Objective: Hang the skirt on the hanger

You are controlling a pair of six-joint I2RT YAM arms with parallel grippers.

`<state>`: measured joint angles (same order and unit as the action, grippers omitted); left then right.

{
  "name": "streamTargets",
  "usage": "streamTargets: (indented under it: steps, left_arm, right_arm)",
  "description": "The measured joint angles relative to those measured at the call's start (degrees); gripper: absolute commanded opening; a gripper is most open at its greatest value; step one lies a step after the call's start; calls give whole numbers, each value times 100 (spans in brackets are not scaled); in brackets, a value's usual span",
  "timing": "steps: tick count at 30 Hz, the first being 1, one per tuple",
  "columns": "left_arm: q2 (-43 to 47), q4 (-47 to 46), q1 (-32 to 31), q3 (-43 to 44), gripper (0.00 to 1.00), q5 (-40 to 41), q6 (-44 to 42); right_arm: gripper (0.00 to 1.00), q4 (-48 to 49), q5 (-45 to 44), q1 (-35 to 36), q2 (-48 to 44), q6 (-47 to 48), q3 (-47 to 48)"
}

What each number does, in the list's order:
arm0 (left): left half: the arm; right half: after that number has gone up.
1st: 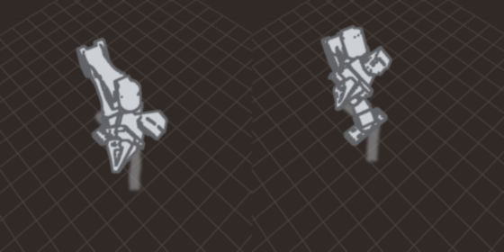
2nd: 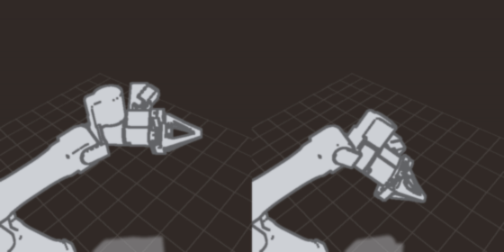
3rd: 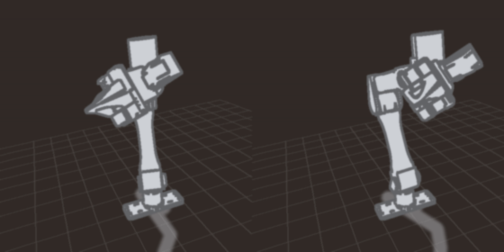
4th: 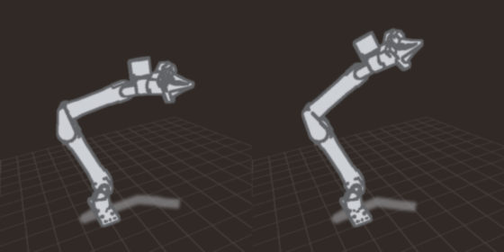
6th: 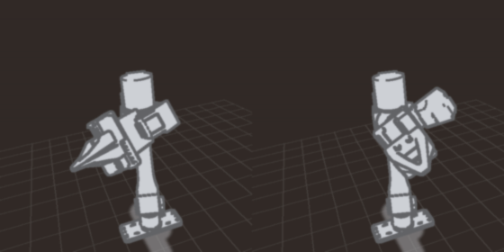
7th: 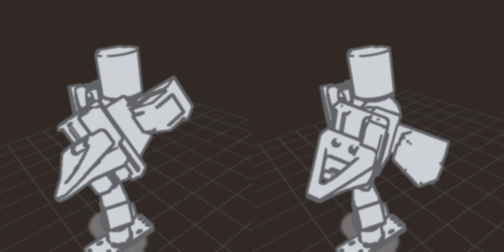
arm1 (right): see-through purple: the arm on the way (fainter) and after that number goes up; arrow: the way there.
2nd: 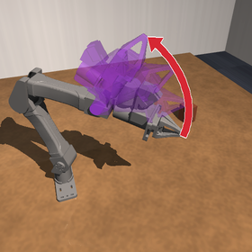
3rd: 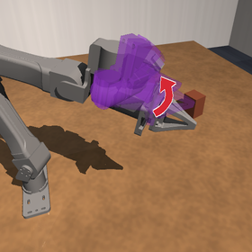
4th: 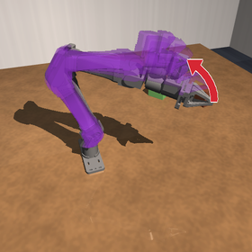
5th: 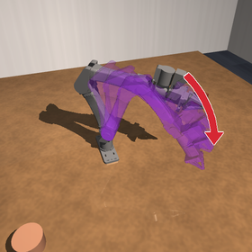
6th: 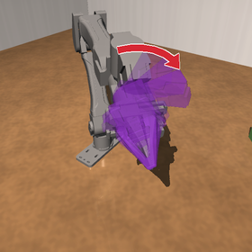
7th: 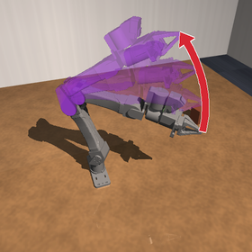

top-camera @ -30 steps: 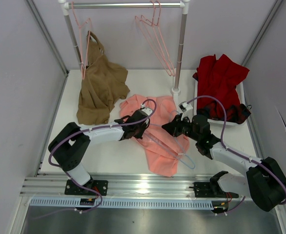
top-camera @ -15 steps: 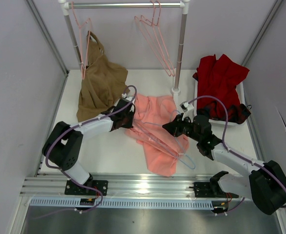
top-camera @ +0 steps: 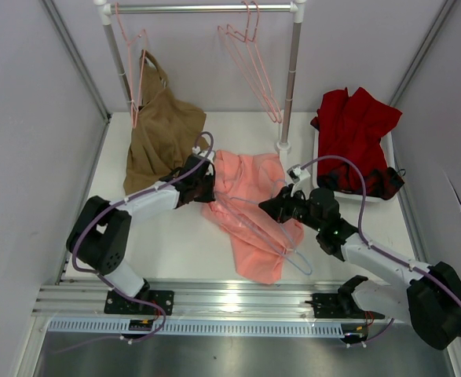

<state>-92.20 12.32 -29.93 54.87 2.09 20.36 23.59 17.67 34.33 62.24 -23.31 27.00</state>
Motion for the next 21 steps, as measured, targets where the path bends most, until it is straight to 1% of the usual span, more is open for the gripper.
streamTargets:
  steps: [9, 21]
  left_arm:
    - [243, -20, 0, 0, 0, -94, 35]
    - [247, 81, 24, 2, 0, -87, 33]
  right_arm:
    - [0, -153, -380, 291, -136, 109, 0]
    - [0, -205, -466, 369, -369, 116, -168]
